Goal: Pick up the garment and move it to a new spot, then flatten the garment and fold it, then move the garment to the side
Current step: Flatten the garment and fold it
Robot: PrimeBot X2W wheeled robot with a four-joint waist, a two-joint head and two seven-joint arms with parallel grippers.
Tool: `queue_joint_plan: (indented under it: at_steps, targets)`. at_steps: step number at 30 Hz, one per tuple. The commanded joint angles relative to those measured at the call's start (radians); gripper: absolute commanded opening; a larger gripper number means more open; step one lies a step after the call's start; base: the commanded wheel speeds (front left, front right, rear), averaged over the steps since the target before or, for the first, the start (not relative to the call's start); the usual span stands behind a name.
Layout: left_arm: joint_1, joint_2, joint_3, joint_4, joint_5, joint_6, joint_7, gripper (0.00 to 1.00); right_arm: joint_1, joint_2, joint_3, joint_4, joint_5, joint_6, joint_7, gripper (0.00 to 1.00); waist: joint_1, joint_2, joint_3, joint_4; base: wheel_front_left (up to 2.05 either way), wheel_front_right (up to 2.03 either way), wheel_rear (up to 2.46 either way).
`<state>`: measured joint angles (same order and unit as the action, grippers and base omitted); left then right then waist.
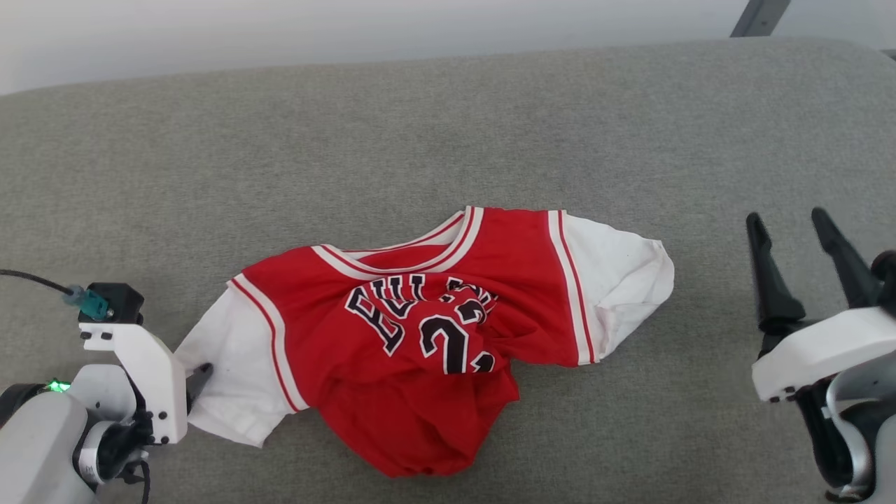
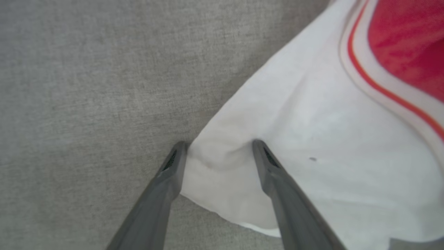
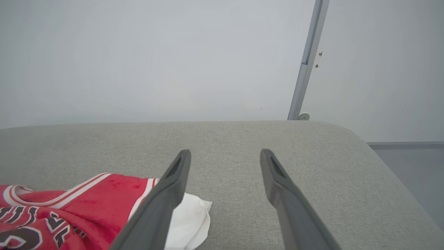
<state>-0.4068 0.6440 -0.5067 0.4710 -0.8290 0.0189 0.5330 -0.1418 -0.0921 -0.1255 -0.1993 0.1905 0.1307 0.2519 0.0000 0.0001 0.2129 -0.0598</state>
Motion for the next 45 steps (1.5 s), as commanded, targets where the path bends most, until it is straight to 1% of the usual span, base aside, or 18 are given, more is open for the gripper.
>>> queue_joint_plan:
  at_steps: [1,4,8,13,16,23,28,34,38,39,40,42,45]
  targets:
    - [0.014,-0.014,-0.035,0.021,0.002,-0.004,0.036,0.00,0.009,0.010,-0.003,0.009,-0.009,0.000,-0.014,1.00,0.0000,-0.0001,0.004,-0.006,0.00,0.00,0.00]
    - [0.007,-0.008,-0.050,0.022,0.009,-0.010,0.065,0.00,0.012,0.018,0.000,0.038,-0.005,0.000,-0.014,1.00,0.0000,-0.0001,0.008,-0.011,0.00,0.00,0.00]
    - [-0.027,0.015,-0.049,0.016,0.030,-0.013,0.055,0.00,0.005,0.018,0.010,0.081,0.012,0.000,0.011,1.00,0.0000,-0.0001,0.009,-0.009,0.00,0.00,0.00]
    - [-0.061,0.024,-0.048,0.020,0.043,-0.020,0.048,0.00,-0.024,-0.007,0.028,0.138,0.028,0.000,0.062,1.00,0.0000,-0.0001,0.014,0.003,0.00,0.00,0.00]
    - [-0.084,0.016,-0.053,0.028,0.045,-0.027,0.054,0.00,-0.064,-0.029,0.047,0.201,0.047,0.000,0.114,1.00,0.0000,-0.0001,0.021,0.015,0.00,0.00,0.00]
    - [-0.136,-0.029,-0.082,0.044,0.061,-0.048,0.060,0.00,-0.191,-0.081,0.088,0.392,0.085,0.000,0.232,1.00,0.0000,-0.0001,0.039,0.056,0.00,0.00,0.00]
    - [-0.176,-0.060,-0.102,0.066,0.068,-0.063,0.058,0.00,-0.284,-0.102,0.121,0.541,0.111,0.000,0.305,1.00,0.0000,-0.0001,0.056,0.089,0.00,0.00,0.00]
    - [-0.218,-0.090,-0.122,0.101,0.078,-0.080,0.050,0.00,-0.365,-0.124,0.223,0.710,0.156,0.000,0.422,1.00,0.0000,-0.0001,0.076,0.116,0.00,0.00,0.00]
    - [-0.239,-0.105,-0.130,0.126,0.079,-0.089,0.048,0.00,-0.392,-0.141,0.293,0.787,0.190,0.000,0.520,1.00,0.0000,-0.0001,0.082,0.127,0.00,0.00,0.00]
    - [-0.244,-0.107,-0.131,0.132,0.079,-0.092,0.048,0.00,-0.399,-0.150,0.312,0.794,0.194,0.001,0.536,0.40,0.0000,-0.0001,0.083,0.129,0.00,0.00,0.00]
    - [-0.250,-0.107,-0.132,0.138,0.077,-0.096,0.049,0.00,-0.407,-0.162,0.325,0.799,0.203,0.001,0.546,0.00,0.0000,-0.0001,0.084,0.131,0.00,0.00,0.00]
    - [-0.261,-0.109,-0.133,0.149,0.070,-0.101,0.052,0.00,-0.425,-0.184,0.346,0.799,0.223,0.001,0.555,0.00,0.0000,-0.0001,0.083,0.133,0.00,0.00,0.00]
    - [-0.287,-0.103,-0.124,0.160,0.057,-0.107,0.061,0.00,-0.461,-0.217,0.352,0.774,0.252,0.000,0.533,0.00,0.0000,-0.0001,0.075,0.134,0.00,0.00,0.00]
